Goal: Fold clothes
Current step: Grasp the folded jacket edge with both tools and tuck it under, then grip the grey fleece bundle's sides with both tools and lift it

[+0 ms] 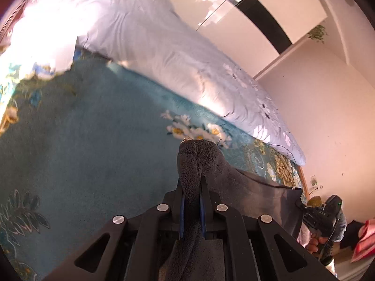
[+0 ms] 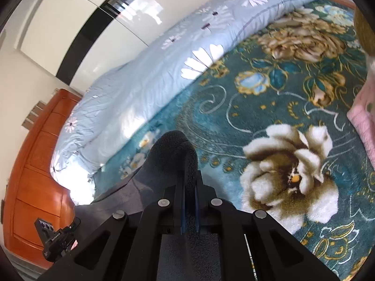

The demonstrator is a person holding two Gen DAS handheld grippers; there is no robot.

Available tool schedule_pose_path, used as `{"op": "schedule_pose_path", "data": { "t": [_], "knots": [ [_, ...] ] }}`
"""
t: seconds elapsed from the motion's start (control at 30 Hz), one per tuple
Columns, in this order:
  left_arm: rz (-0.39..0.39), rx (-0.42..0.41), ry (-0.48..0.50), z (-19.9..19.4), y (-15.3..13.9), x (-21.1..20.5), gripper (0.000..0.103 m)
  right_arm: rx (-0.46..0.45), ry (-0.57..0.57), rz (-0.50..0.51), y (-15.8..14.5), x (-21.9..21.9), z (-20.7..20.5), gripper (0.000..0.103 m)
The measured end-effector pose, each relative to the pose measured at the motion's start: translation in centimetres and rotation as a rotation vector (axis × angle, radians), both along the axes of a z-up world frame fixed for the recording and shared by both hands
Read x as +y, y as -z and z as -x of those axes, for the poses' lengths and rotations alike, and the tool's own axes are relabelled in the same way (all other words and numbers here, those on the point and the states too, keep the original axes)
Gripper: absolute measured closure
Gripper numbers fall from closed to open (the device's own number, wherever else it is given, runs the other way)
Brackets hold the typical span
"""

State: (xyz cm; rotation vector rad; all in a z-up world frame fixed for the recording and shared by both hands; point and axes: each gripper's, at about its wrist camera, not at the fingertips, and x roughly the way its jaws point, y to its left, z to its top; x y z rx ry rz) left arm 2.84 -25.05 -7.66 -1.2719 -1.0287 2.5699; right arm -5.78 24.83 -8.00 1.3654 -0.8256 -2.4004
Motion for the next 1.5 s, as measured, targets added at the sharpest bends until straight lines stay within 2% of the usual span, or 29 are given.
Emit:
{"op": "schedule_pose_path", "data": {
  "t": [0.1, 0.23, 0.33, 0.5, 0.57, 0.63, 0.67, 0.7, 0.73, 0.77, 0.8, 0.83, 0.9, 1.1, 1.17, 1.3, 1.43, 1.5],
  "knots": [
    [-0.066, -0.084, -0.030, 0.3, 3.4, -0.5, 0.093, -0.097, 0.018, -0.022, 3.6, 0.0, 0.3, 0.097],
    [-0.163, -0.172, -0.072, -0.1, 7.3, -1.2, 0.092, -0.166, 0.057, 0.050, 6.3, 1.3, -0.2, 0.097],
    [-0.154, -0.183, -0.049, -0.2, 7.7, -1.1, 0.091, -0.175, 0.058, 0.058, 6.5, 1.5, -0.4, 0.096],
    [-0.135, -0.199, -0.018, 0.4, 7.2, -0.7, 0.089, -0.183, 0.026, 0.012, 5.8, 0.8, -0.1, 0.096],
    [-0.131, -0.195, 0.002, 0.5, 6.5, -0.7, 0.084, -0.167, 0.013, 0.007, 5.2, 0.8, -0.4, 0.095],
    [-0.116, -0.178, 0.015, 0.2, 5.5, -0.7, 0.070, -0.137, 0.001, 0.016, 4.4, 1.1, -1.1, 0.091],
    [-0.109, -0.168, 0.022, 0.1, 4.9, -0.8, 0.065, -0.122, -0.005, 0.020, 4.0, 1.2, -1.4, 0.083],
    [-0.101, -0.151, 0.026, -0.3, 4.3, -0.9, 0.053, -0.107, -0.011, 0.024, 3.5, 1.3, -1.7, 0.069],
    [-0.094, -0.132, 0.029, -0.8, 3.8, -1.0, 0.041, -0.088, -0.021, 0.027, 3.2, 1.5, -2.3, 0.059],
    [-0.093, -0.114, 0.029, -1.4, 3.4, -1.1, 0.036, -0.068, -0.032, 0.030, 2.8, 1.6, -2.9, 0.042],
    [-0.091, -0.096, 0.028, -2.0, 3.0, -1.1, 0.026, -0.054, -0.038, 0.038, 2.7, 1.9, -3.6, 0.032],
    [-0.092, -0.084, 0.028, -2.6, 2.9, -1.2, 0.016, -0.044, -0.043, 0.050, 2.7, 2.2, -4.4, 0.031],
    [-0.093, -0.081, 0.033, -3.9, 2.9, -1.3, 0.006, -0.051, -0.049, 0.084, 3.2, 3.1, -5.9, 0.023],
    [-0.123, -0.113, 0.123, -6.5, 4.5, 0.2, 0.003, -0.094, -0.053, 0.206, 6.4, 4.9, -10.0, 0.020],
    [-0.142, -0.125, 0.152, -6.6, 5.1, 1.1, 0.003, -0.106, -0.046, 0.263, 7.4, 5.1, -10.6, 0.012],
    [-0.178, -0.160, 0.218, -6.1, 6.4, 3.3, 0.003, -0.088, -0.019, 0.334, 8.0, 5.0, -10.7, 0.007],
    [-0.107, -0.183, 0.281, -5.0, 6.7, 5.7, 0.001, -0.106, -0.068, 0.375, 8.2, 3.1, -9.7, 0.006],
    [-0.097, -0.192, 0.295, -4.4, 7.1, 6.4, 0.000, -0.105, -0.111, 0.334, 8.0, 1.6, -9.2, 0.006]
  ]
}}
